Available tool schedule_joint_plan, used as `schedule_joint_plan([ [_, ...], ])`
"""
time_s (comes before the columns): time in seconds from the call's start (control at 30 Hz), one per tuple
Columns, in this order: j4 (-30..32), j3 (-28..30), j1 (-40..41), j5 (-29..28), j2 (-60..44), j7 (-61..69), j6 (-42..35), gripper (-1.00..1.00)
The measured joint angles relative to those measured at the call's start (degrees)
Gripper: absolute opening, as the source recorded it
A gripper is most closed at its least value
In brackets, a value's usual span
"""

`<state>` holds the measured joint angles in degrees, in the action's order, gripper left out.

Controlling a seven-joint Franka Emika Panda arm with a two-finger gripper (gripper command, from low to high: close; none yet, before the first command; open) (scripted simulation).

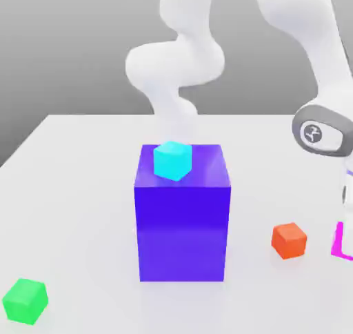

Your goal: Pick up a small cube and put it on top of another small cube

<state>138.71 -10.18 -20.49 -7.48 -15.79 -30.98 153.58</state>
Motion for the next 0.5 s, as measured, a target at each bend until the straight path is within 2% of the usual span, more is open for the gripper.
schedule_joint_plan([
  [0.5,-1.4,21.2,22.4,11.0,3.5,-8.1,-4.7,-1.00],
])
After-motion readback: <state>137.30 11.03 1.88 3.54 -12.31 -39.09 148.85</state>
